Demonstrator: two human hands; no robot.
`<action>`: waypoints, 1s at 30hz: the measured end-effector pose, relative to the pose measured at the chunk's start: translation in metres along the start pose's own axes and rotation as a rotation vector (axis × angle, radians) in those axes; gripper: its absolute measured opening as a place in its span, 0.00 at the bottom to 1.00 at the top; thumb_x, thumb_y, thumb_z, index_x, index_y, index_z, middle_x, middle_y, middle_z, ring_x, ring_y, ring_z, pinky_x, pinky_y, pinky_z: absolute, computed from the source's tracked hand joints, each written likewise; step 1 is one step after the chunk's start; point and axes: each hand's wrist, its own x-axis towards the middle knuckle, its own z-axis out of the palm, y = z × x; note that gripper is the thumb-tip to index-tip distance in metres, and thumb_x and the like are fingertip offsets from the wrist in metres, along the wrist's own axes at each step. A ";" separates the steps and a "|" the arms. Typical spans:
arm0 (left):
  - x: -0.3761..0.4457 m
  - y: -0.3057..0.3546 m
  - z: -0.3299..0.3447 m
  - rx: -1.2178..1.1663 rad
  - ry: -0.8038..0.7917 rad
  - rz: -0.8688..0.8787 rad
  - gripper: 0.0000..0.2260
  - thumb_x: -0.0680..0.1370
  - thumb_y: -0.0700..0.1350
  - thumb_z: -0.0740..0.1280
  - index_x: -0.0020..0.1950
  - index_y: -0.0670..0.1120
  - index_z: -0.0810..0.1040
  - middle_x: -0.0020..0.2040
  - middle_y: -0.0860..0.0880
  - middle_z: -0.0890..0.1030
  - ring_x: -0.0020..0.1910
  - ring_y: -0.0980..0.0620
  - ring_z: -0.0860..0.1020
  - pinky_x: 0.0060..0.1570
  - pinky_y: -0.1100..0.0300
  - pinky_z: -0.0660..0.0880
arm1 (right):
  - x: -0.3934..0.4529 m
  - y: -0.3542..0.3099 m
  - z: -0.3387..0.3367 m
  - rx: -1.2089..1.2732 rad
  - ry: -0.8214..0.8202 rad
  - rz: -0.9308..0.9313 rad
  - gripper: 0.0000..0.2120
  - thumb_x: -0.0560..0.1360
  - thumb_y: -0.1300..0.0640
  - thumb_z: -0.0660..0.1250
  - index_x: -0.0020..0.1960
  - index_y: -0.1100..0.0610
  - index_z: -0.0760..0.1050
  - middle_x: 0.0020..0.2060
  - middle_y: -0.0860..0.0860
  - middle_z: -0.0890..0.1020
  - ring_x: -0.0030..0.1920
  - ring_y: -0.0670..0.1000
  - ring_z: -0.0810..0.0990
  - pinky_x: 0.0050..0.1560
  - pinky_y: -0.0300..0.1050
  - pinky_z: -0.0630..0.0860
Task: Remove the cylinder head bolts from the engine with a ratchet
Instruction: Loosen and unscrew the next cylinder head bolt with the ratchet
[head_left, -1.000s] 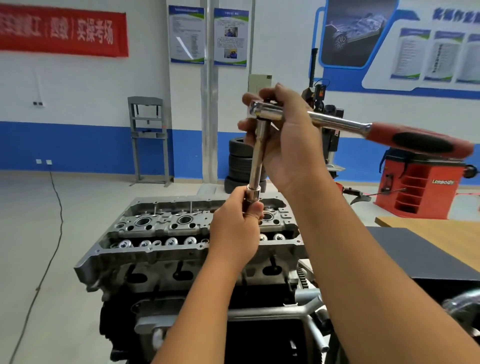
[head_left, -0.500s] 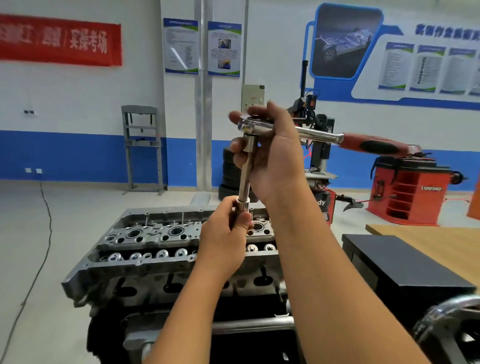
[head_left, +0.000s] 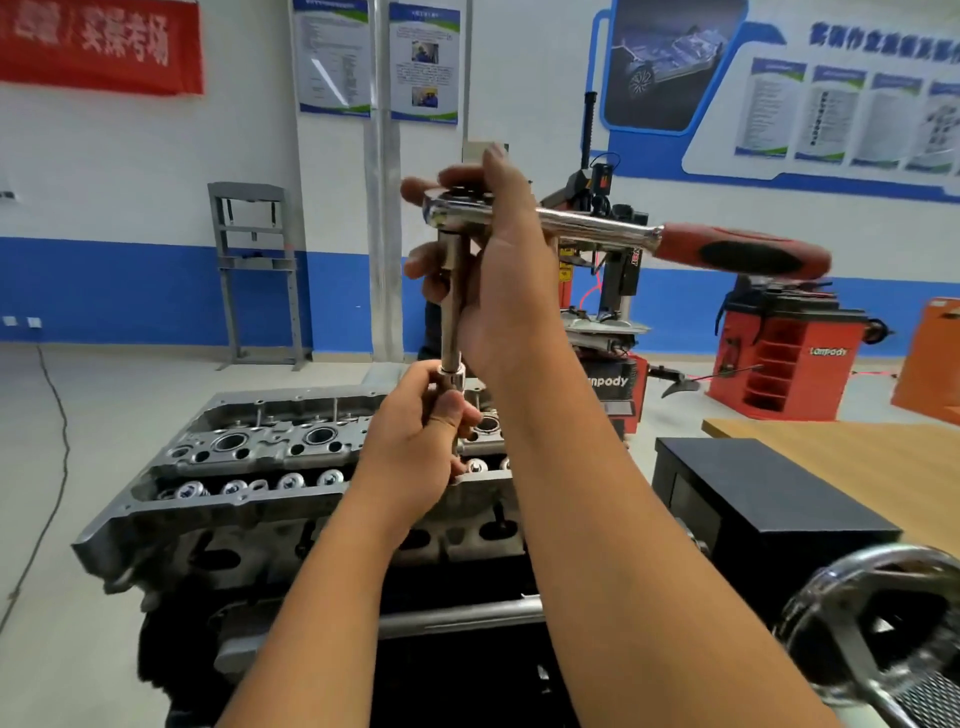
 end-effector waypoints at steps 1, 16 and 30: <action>0.000 0.000 0.003 0.030 0.058 0.030 0.09 0.86 0.41 0.60 0.51 0.53 0.77 0.40 0.56 0.83 0.32 0.61 0.77 0.32 0.65 0.75 | 0.000 -0.001 -0.001 0.018 0.019 0.001 0.15 0.85 0.47 0.60 0.50 0.57 0.76 0.49 0.58 0.86 0.28 0.55 0.79 0.29 0.41 0.67; -0.001 -0.001 0.009 0.121 0.131 0.057 0.10 0.85 0.41 0.63 0.46 0.54 0.76 0.40 0.59 0.82 0.35 0.57 0.78 0.39 0.56 0.77 | 0.002 -0.001 -0.005 0.051 0.009 0.059 0.19 0.84 0.40 0.60 0.53 0.56 0.77 0.54 0.58 0.87 0.29 0.54 0.81 0.31 0.42 0.68; -0.002 0.002 0.005 0.109 0.019 0.026 0.10 0.86 0.43 0.61 0.48 0.56 0.74 0.38 0.62 0.81 0.35 0.58 0.76 0.42 0.53 0.76 | 0.000 0.000 -0.003 0.016 0.025 0.037 0.18 0.84 0.42 0.60 0.51 0.55 0.78 0.52 0.56 0.87 0.30 0.54 0.82 0.31 0.41 0.68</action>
